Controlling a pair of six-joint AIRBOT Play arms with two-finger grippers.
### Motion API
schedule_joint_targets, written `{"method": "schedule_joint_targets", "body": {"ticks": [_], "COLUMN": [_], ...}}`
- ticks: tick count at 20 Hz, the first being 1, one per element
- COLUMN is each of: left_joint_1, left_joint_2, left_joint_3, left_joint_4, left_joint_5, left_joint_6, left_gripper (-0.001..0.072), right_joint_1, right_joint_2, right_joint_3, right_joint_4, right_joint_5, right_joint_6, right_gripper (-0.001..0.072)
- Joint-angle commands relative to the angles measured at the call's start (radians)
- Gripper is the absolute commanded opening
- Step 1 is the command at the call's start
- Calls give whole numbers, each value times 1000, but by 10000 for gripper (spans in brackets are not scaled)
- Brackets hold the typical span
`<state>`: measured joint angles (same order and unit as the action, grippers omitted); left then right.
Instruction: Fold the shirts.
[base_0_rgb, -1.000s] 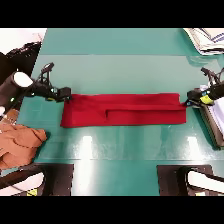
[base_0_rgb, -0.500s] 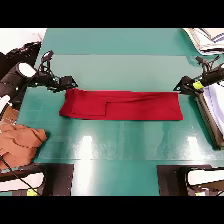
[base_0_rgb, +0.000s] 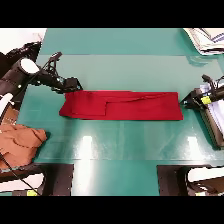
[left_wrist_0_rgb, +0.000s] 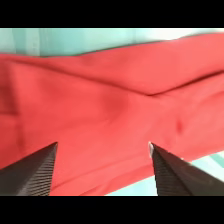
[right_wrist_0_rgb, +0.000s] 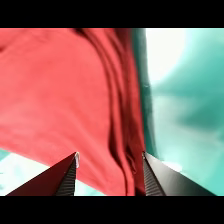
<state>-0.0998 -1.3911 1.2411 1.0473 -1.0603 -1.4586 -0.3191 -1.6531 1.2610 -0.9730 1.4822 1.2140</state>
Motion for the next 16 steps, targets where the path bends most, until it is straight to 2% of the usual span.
{"method": "schedule_joint_targets", "body": {"ticks": [1, 5, 8, 10, 11, 13, 14, 15, 16], "left_joint_1": [-69, -126, -168, -203, -223, -262, -278, -294, -312], "left_joint_2": [-1, -1, -1, -1, -1, -3, -6, -15, -31], "left_joint_3": [2, 2, 2, 2, 3, 4, 4, 10, 26], "left_joint_4": [-7, -8, -8, -9, -11, -17, -39, -61, -70], "left_joint_5": [55, 65, 84, 132, 170, 283, 343, 390, 425], "left_joint_6": [-2, -3, -4, -10, -14, -38, -35, -22, -4], "left_gripper": [665, 665, 664, 664, 664, 659, 429, 98, 27], "right_joint_1": [-42, 21, 65, 88, 89, 98, 98, 98, 102], "right_joint_2": [-62, -84, -84, -83, -76, -37, -11, 19, 48], "right_joint_3": [-55, -55, -54, -53, -54, -47, -32, -6, 29], "right_joint_4": [91, 91, 92, 92, 92, 91, 90, 91, 92], "right_joint_5": [-4, -78, -123, -116, -106, -95, -87, -69, -42], "right_joint_6": [-56, -57, -57, -91, -97, -97, -97, -96, -84], "right_gripper": [462, 461, 425, 79, 19, 19, 19, 19, 19]}}
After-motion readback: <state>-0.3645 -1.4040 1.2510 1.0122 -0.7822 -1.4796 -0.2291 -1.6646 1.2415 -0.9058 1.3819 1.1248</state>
